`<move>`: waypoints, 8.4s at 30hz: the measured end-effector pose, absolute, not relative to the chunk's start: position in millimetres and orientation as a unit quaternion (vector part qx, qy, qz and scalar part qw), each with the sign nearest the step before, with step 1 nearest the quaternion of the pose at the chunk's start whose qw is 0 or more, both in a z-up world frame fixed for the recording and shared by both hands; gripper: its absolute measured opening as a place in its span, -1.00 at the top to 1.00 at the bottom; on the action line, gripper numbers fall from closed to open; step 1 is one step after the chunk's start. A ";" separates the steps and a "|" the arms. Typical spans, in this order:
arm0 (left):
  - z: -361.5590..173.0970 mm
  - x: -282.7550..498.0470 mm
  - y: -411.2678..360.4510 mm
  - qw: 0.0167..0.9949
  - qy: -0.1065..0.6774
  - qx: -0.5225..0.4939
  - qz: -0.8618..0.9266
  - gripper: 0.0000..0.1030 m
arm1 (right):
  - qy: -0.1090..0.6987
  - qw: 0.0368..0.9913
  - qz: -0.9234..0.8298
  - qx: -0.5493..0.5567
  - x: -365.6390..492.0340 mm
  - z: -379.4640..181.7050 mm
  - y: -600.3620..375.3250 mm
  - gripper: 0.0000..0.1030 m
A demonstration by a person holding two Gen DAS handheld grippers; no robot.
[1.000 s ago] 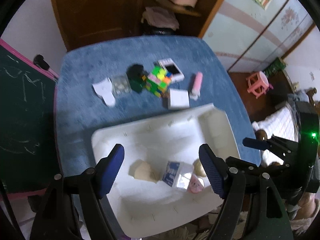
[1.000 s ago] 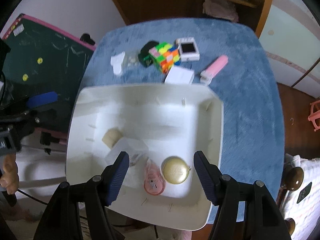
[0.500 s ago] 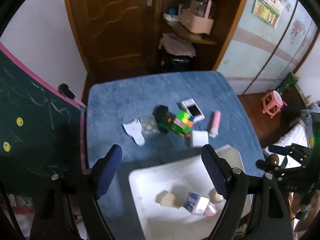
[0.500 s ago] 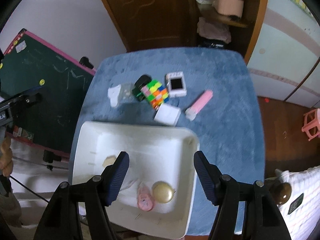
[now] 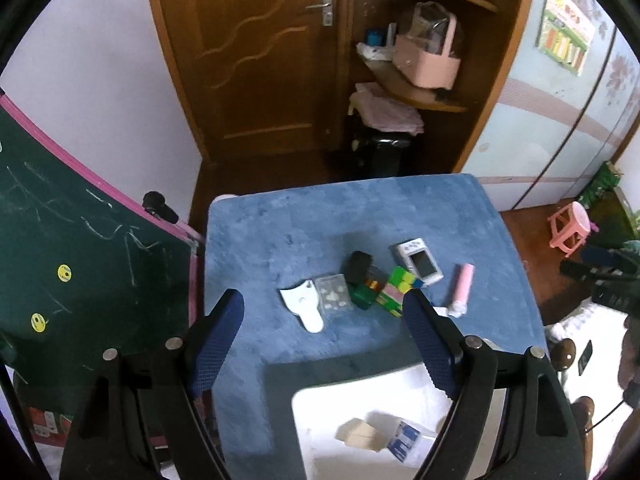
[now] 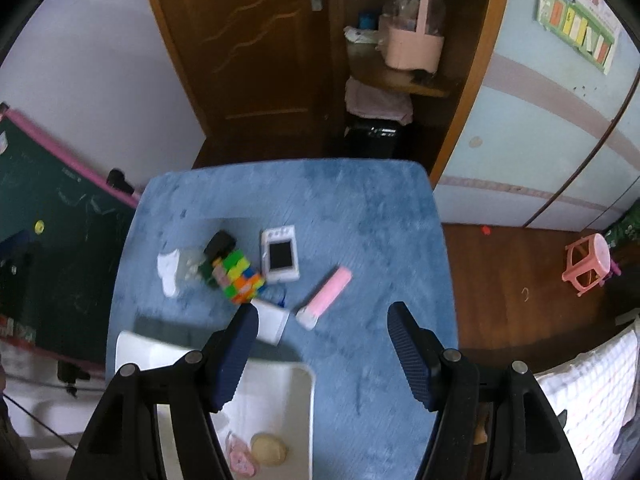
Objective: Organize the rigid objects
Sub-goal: 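Move the left tool to the white plastic hook while the right tool approaches the pink comb, then grasp the white hook with the left tool while the right tool grasps the pink comb, then carry the white hook and pink comb over the white tray, then lower the hook and comb into the tray and open both tools, then move both tools back toward the items left on the table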
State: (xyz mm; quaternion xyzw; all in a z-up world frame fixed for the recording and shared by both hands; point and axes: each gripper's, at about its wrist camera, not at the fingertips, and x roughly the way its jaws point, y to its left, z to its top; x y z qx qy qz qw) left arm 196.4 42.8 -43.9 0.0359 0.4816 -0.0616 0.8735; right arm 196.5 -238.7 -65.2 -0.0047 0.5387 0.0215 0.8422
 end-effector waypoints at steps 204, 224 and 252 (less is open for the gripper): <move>-235.6 67.7 28.7 0.724 0.679 0.023 -0.118 -0.24 | 0.698 0.711 0.072 0.057 57.0 -249.4 -148.6 0.02; -184.5 96.2 77.1 0.776 0.627 -0.019 -0.070 -0.24 | 0.665 0.734 0.137 0.006 106.5 -214.2 -82.4 0.02; -129.5 258.9 54.4 0.817 0.573 -0.020 -0.063 -0.26 | 0.564 0.808 0.163 -0.046 232.2 -113.9 -112.6 -0.17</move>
